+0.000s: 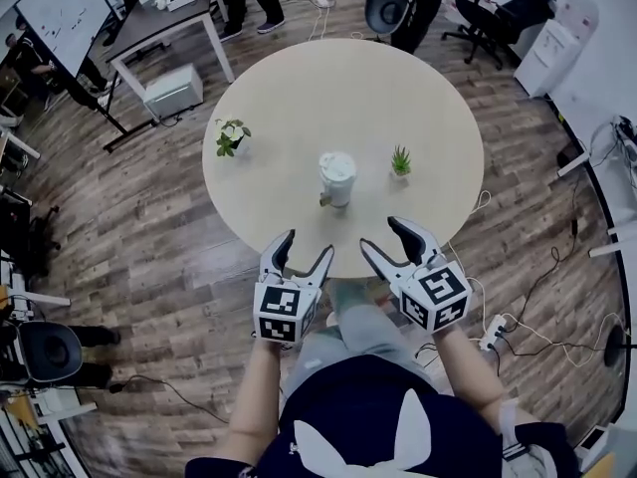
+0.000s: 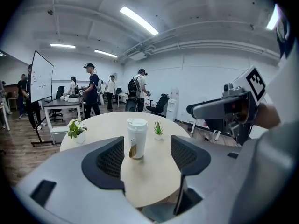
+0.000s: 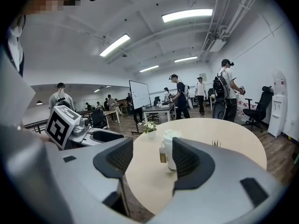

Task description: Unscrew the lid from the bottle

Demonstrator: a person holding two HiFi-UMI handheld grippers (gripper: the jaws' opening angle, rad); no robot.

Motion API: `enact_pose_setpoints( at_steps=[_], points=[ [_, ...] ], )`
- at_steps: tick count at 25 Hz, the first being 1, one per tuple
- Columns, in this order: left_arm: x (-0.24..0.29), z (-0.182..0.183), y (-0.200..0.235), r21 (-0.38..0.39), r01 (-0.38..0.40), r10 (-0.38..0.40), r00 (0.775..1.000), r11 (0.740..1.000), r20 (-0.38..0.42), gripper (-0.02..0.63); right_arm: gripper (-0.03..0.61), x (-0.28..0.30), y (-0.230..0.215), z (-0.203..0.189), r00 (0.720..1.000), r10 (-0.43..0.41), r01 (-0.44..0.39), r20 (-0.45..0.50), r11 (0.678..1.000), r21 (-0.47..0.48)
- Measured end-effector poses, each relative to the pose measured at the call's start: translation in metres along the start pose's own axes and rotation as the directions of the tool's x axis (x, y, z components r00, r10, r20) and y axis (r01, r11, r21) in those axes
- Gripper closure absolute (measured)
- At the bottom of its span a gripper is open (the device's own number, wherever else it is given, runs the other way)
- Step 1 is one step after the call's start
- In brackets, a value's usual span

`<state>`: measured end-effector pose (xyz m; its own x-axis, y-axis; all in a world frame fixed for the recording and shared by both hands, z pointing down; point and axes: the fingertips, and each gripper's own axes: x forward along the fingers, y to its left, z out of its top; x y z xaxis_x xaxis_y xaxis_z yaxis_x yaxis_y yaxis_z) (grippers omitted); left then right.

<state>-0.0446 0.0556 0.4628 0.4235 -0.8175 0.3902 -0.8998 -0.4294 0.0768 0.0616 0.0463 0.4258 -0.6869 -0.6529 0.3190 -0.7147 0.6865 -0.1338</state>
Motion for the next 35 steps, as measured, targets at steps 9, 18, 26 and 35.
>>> enact_pose_setpoints(
  at_steps=[9,18,26,35],
  points=[
    [0.041,-0.014,0.011,0.006,0.048,-0.047,0.996,0.999,-0.074,0.311,0.324,0.034,-0.019,0.0,0.999,0.033,-0.032,-0.042,0.999,0.026],
    [0.093,-0.028,0.032,0.03,0.08,-0.075,0.986,0.996,-0.152,0.301,0.291,0.076,-0.041,0.003,0.991,0.067,-0.066,-0.112,0.998,0.013],
    [0.135,-0.045,0.039,0.048,0.123,-0.108,0.965,0.991,-0.239,0.29,0.259,0.115,-0.064,0.003,0.983,0.062,-0.067,-0.171,0.998,-0.023],
    [0.166,-0.057,0.044,0.093,0.157,-0.125,0.95,0.983,-0.285,0.279,0.228,0.158,-0.071,-0.009,0.962,0.069,-0.089,-0.264,0.994,-0.065]
  ],
)
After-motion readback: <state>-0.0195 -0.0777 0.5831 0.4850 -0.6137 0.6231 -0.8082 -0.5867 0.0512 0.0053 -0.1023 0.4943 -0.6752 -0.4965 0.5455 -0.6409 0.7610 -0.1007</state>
